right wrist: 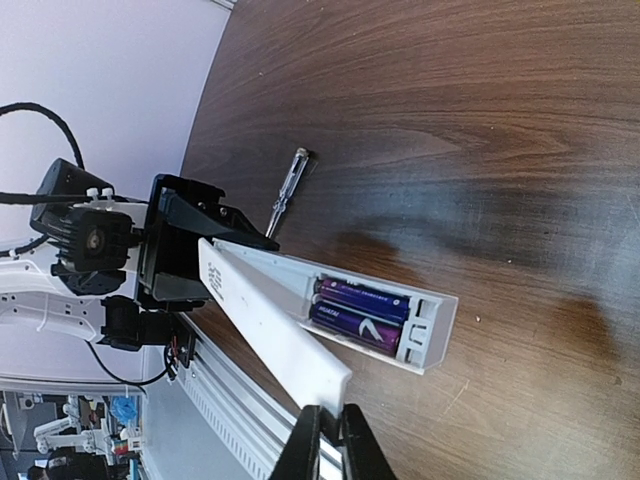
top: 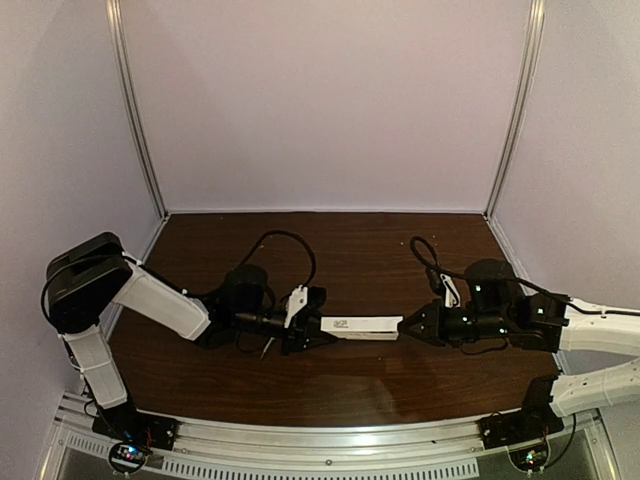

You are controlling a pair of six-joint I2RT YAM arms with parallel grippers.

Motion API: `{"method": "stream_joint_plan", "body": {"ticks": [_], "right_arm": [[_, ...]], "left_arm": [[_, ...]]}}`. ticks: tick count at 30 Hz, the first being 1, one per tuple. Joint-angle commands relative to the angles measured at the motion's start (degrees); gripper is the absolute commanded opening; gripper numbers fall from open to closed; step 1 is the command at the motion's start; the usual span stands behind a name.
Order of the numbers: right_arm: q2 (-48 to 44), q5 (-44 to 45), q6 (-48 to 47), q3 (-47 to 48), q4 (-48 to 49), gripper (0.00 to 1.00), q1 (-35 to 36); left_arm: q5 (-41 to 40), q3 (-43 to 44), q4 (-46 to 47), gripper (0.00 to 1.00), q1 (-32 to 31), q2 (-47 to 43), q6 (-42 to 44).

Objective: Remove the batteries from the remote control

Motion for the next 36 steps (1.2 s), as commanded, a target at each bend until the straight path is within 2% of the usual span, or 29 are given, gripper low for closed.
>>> {"method": "stream_joint_plan", "body": {"ticks": [1, 6, 27, 36], "right_arm": [[0.94, -1.53, -0.86, 0.54, 1.79, 0.13, 0.75], [1.72, -2.06, -1.2, 0.56, 3.13, 0.24, 0.72], [6.91, -1.98, -3.68, 3.22, 6.67, 0.25, 0.7], [6.46, -1.52, -4.2, 4.31, 5.87, 0.08, 0.74]], "left_arm": [[-0.01, 2.4, 4.02, 0.0, -0.33, 0.05, 0.52], [0.15, 2.49, 3.94, 0.0, -0.31, 0.14, 0.6], [1.05, 3.03, 3.28, 0.0, -0.31, 0.45, 0.78], [1.31, 2.89, 3.49, 0.0, -0.33, 0.32, 0.78]]}}
